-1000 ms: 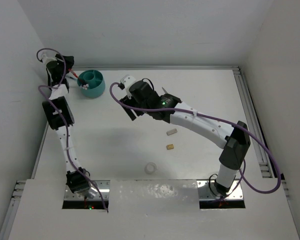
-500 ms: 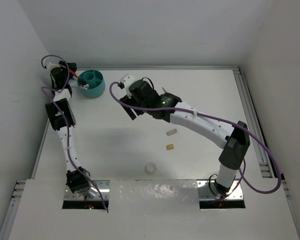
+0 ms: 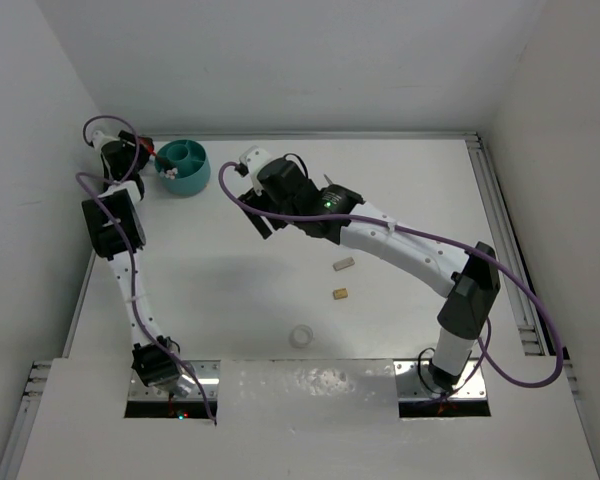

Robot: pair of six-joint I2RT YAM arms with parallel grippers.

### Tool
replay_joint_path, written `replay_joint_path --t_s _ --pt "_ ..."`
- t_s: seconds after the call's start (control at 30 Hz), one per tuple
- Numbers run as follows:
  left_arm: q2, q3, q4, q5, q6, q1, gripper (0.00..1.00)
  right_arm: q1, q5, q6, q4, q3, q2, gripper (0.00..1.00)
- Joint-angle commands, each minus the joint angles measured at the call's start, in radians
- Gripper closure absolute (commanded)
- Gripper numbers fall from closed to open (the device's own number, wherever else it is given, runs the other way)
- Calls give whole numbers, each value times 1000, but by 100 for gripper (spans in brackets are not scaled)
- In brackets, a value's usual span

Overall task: Sort the stationery into containers
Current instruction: Move the pen to the corner of the board.

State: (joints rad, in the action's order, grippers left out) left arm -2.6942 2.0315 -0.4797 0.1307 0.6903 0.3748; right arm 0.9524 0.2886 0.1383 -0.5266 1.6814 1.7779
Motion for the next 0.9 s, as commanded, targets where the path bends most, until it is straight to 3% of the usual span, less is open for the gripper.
replay_joint_path --t_s 0.0,0.2,0.57,0.87 --pt "97 -106 -6 -11 0 6 44 14 20 -3 19 40 -21 27" --pt "163 -221 -17 -11 -20 6 44 25 23 -8 28 35 -34 27" --pt "241 -329 -8 -5 -23 6 64 52 55 -11 51 -2 -75 27" --pt "327 -439 10 3 -8 4 66 68 69 -16 80 -46 -110 27"
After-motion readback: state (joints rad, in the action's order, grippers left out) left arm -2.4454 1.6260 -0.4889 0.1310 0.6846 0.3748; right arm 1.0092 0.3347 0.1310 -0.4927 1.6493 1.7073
